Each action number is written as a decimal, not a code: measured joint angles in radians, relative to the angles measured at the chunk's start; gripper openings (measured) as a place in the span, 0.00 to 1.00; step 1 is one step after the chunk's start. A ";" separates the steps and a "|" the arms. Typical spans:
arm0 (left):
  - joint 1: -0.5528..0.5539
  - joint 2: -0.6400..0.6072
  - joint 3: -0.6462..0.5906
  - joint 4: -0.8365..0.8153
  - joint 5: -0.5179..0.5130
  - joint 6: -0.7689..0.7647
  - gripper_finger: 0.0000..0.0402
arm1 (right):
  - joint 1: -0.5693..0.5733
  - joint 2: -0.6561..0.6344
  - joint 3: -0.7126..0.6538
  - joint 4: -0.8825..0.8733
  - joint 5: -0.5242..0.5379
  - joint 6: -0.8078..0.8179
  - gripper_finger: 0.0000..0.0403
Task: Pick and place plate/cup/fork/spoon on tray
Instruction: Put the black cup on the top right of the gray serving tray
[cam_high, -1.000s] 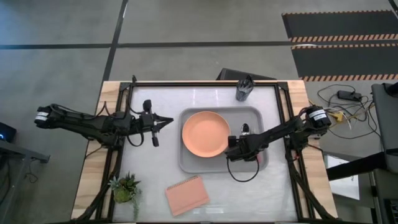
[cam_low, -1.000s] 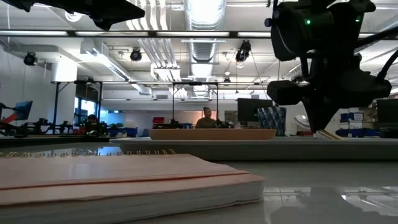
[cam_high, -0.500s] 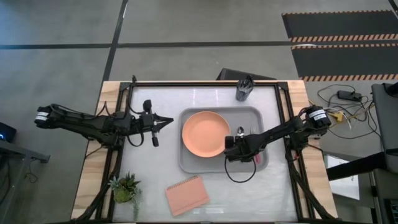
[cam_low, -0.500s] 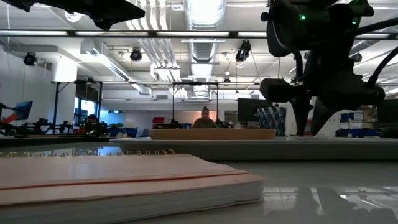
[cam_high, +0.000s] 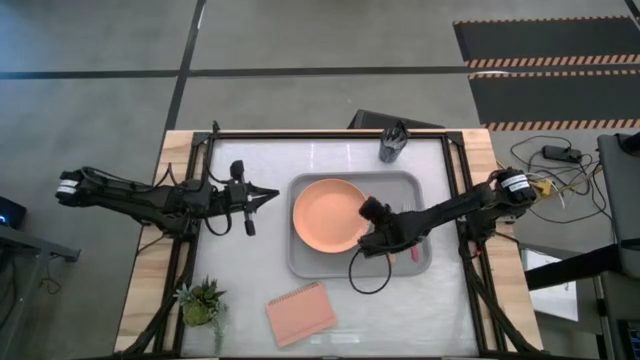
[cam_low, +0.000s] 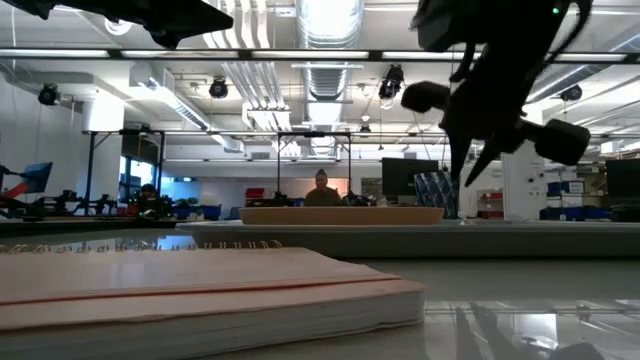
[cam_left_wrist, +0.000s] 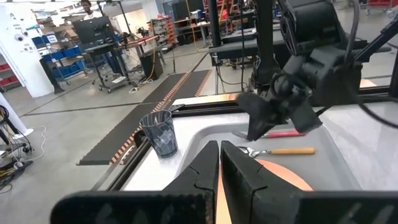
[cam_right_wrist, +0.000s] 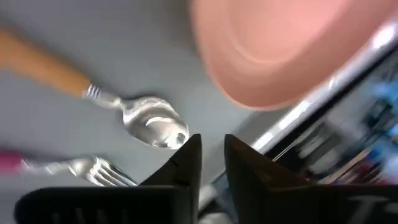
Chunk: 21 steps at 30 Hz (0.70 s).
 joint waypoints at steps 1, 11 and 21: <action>0.000 0.000 0.000 0.000 0.000 0.000 0.00 | 0.000 -0.011 0.002 -0.003 -0.001 0.078 0.12; 0.000 0.000 0.000 0.003 0.000 0.001 0.00 | -0.084 -0.207 -0.002 0.020 0.176 0.862 0.02; 0.000 0.000 0.000 0.005 0.000 0.010 0.00 | -0.345 -0.428 -0.069 0.331 0.133 0.993 0.02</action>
